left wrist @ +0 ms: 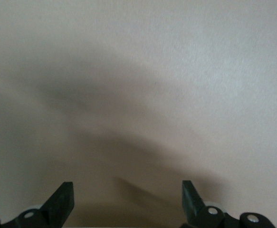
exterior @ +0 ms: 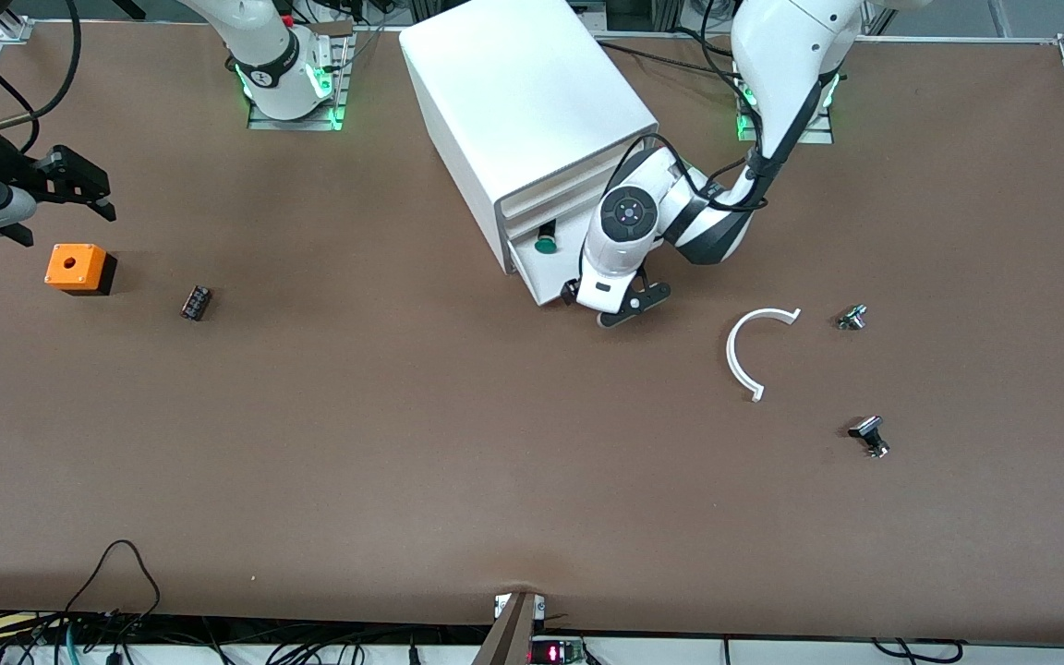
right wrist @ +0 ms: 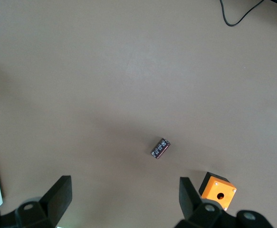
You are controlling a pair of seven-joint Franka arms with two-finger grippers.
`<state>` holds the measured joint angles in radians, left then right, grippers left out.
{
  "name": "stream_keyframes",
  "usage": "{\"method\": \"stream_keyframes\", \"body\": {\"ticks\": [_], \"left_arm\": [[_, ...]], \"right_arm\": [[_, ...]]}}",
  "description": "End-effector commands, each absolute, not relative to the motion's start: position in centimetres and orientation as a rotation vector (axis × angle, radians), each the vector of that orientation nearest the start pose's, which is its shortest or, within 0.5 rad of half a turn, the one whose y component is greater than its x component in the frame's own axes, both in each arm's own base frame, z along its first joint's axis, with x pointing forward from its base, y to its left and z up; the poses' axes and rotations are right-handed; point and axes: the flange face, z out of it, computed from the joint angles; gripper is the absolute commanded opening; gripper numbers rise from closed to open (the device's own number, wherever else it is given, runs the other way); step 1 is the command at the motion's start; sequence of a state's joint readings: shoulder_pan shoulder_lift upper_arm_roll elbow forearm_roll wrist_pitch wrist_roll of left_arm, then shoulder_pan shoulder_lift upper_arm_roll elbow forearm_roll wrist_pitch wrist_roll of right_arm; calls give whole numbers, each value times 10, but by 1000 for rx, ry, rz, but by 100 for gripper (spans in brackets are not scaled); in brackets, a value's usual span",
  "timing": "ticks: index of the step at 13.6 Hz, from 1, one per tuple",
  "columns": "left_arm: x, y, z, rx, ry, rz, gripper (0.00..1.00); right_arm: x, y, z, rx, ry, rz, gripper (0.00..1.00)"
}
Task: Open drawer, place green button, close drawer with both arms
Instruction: 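Push the open drawer shut into the cabinet with the left gripper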
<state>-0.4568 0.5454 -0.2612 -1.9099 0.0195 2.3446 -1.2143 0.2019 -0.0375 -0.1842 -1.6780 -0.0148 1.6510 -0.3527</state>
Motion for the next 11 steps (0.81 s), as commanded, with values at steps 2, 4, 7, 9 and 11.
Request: {"method": "stream_keyframes", "body": {"ticks": [2, 4, 7, 9, 11], "left_arm": [[438, -413, 208, -2998, -782, 245, 99], [429, -421, 207, -2989, -794, 248, 99], [415, -434, 207, -2984, -796, 251, 99], [403, -439, 203, -2977, -771, 258, 99], [392, -447, 202, -2969, -775, 257, 99]], "right_arm": [[549, 8, 607, -3113, -575, -10, 100], [550, 7, 605, -3115, -571, -15, 100], [551, 8, 606, -3114, -573, -25, 100], [550, 9, 606, -3112, -572, -21, 100], [550, 9, 606, -3112, -572, -21, 100]]}}
